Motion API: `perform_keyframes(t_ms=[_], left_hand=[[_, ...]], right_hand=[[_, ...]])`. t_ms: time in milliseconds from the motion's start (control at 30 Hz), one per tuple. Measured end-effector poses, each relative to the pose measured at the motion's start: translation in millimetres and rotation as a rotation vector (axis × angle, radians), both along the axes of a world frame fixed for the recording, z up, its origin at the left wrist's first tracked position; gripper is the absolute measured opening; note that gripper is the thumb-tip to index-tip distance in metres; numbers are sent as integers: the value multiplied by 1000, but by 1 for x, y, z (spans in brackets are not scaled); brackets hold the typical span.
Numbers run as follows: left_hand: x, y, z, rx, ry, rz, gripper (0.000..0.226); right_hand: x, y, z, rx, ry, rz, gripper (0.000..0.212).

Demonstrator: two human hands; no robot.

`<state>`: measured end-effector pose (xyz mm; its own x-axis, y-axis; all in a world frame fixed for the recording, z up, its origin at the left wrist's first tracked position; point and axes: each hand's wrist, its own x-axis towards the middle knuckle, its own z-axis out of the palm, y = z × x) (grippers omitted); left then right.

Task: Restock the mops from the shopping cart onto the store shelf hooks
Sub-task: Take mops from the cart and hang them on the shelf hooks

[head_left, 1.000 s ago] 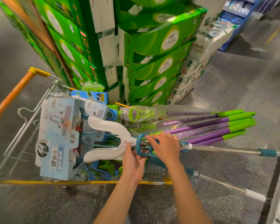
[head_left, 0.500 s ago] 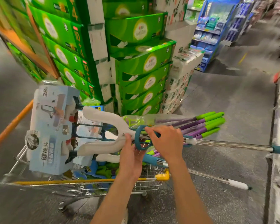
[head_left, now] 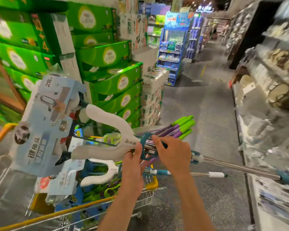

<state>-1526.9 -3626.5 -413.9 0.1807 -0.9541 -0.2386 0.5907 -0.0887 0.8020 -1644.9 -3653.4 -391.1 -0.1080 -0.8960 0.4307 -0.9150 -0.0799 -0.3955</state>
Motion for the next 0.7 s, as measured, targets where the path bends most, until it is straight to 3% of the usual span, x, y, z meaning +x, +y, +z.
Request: perform_keyframes(t_ms=[133,300,367,600,700], left_hand=[[-7,2,18,-112,-125,-136,10],[-5,6,29,-229,-192,-306,22],[-1,9,31,-255,-188,-363,16],[9,35,40,-405,-294,-560,29],[7,53,36,-490,-332,-648,19]], right_hand=[[-10,19,19,-56,-89,-105,67],[-12,41,30,-29,-231,-279,66],[-11,50,32,24,-285,-342,59],[4,104,29,26,-655,-462,44],[10,137,24,-50,-808,-517,35]])
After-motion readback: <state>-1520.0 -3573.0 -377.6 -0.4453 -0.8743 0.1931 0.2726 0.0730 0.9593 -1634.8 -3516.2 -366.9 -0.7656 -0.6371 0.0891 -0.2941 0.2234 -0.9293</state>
